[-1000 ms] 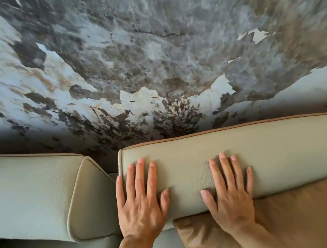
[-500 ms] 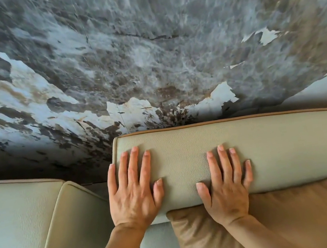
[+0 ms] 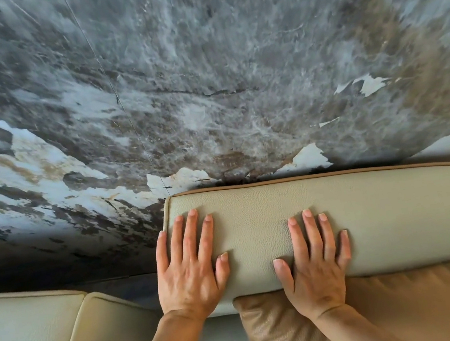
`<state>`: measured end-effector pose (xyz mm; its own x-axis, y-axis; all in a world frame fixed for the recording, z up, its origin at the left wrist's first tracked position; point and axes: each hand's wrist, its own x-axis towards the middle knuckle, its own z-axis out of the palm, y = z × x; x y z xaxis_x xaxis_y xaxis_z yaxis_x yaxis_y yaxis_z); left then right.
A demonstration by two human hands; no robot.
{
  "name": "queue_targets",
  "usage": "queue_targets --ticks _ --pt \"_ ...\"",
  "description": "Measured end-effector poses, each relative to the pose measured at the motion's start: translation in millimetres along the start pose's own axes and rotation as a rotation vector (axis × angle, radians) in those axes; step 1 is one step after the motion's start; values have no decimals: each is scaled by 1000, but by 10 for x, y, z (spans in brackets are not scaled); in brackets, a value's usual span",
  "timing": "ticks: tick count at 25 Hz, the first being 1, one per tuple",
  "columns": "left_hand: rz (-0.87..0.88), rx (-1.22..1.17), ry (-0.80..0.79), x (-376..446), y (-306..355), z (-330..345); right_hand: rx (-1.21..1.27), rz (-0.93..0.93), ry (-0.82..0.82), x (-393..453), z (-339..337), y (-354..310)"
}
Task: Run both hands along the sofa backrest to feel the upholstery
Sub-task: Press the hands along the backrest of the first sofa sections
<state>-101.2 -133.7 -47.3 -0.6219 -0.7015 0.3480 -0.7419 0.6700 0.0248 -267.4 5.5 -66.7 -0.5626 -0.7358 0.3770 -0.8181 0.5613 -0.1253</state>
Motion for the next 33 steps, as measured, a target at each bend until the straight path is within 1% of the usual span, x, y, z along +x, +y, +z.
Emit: queue_targets --ticks 12,16,20,25,28,30,33 --pt "22 -2 19 249 6 117 -7 13 40 206 146 27" --pt "25 -17 3 252 6 88 -3 18 45 204 139 10" --pt "35 -33 -38 248 -3 89 -16 37 11 197 97 -9" --pt "48 -92 -80 235 -47 50 -65 71 -110 200 -126 -80" --pt "72 -155 -152 222 -77 -125 -65 108 -187 165 -386 -158" --pt "88 -182 -202 183 -138 -250 -61 144 -192 127 -567 -234" --pt "94 -111 -228 8 -343 -549 -38 154 -187 27 -918 -410"
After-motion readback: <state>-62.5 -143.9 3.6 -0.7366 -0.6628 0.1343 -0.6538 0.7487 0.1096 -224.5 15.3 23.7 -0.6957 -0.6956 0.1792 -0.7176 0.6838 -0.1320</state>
